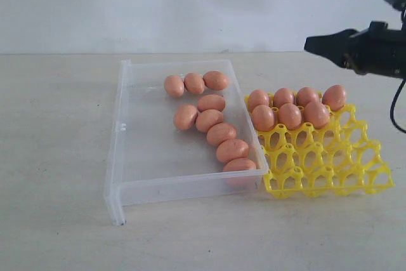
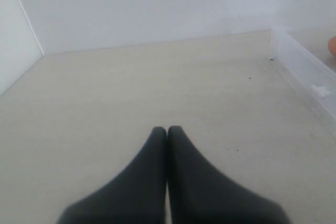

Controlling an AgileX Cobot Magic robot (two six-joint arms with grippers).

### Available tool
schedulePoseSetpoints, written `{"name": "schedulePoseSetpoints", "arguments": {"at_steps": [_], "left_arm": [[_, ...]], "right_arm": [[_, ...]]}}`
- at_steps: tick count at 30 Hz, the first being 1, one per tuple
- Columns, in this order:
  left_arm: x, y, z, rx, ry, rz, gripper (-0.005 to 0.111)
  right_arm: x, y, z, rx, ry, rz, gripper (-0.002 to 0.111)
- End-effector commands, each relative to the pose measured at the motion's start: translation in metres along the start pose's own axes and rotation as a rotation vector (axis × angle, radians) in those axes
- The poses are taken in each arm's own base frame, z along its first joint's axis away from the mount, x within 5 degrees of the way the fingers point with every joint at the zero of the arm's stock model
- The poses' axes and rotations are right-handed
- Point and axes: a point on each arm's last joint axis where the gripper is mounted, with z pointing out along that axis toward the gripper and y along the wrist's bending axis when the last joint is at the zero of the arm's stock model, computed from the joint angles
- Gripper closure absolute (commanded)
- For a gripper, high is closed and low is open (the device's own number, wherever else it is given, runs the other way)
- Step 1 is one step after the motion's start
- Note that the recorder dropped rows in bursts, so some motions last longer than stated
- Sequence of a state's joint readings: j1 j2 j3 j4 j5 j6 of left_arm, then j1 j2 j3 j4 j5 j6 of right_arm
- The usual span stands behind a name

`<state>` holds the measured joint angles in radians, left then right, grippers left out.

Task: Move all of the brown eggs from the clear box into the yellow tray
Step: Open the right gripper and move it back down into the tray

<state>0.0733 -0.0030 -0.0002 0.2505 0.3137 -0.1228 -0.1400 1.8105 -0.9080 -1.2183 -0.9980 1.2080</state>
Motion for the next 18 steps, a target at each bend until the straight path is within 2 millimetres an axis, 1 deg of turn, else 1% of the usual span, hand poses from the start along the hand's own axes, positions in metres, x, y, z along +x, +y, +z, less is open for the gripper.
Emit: {"name": "schedulePoseSetpoints", "arguments": {"at_steps": [1,2,4,6,7,9,10,11,12,13,14,15,16,17,18], "left_arm": [[0.0,0.0,0.0,0.004,-0.001,-0.001,0.111],[0.0,0.0,0.0,0.004,-0.001,-0.001,0.111],[0.0,0.0,0.0,0.004,-0.001,-0.001,0.111],[0.0,0.0,0.0,0.004,-0.001,-0.001,0.111],[0.0,0.0,0.0,0.004,-0.001,-0.001,0.111],[0.0,0.0,0.0,0.004,-0.001,-0.001,0.111],[0.0,0.0,0.0,0.004,-0.001,-0.001,0.111],[0.0,0.0,0.0,0.004,-0.001,-0.001,0.111],[0.0,0.0,0.0,0.004,-0.001,-0.001,0.111],[0.0,0.0,0.0,0.004,-0.001,-0.001,0.111],[0.0,0.0,0.0,0.004,-0.001,-0.001,0.111],[0.0,0.0,0.0,0.004,-0.001,-0.001,0.111],[0.0,0.0,0.0,0.004,-0.001,-0.001,0.111],[0.0,0.0,0.0,0.004,-0.001,-0.001,0.111],[0.0,0.0,0.0,0.004,-0.001,-0.001,0.111]], "right_arm": [[-0.034,0.035,-0.017,-0.033,-0.065,-0.111,0.109],[-0.04,0.046,-0.02,-0.041,-0.079,-0.122,0.109],[-0.052,0.074,-0.024,-0.079,-0.094,-0.166,0.109],[-0.058,0.111,-0.025,-0.115,-0.08,-0.277,0.109],[-0.056,0.128,-0.023,-0.109,-0.05,-0.345,0.109],[-0.05,0.163,-0.02,-0.047,0.02,-0.557,0.109],[-0.047,0.176,-0.018,-0.01,0.05,-0.678,0.109],[-0.042,0.189,-0.015,0.046,0.084,-0.84,0.109],[-0.038,0.198,-0.012,0.127,0.108,-0.974,0.109],[-0.036,0.204,-0.009,0.214,0.105,-1.02,0.109],[-0.036,0.212,-0.002,0.458,0.076,-1.017,0.109],[-0.035,0.215,0.001,0.528,0.075,-0.987,0.109],[-0.033,0.218,0.006,0.543,0.091,-0.956,0.109],[-0.031,0.22,0.013,0.511,0.119,-0.926,0.109],[-0.025,0.226,0.028,0.407,0.171,-0.865,0.109]]}}
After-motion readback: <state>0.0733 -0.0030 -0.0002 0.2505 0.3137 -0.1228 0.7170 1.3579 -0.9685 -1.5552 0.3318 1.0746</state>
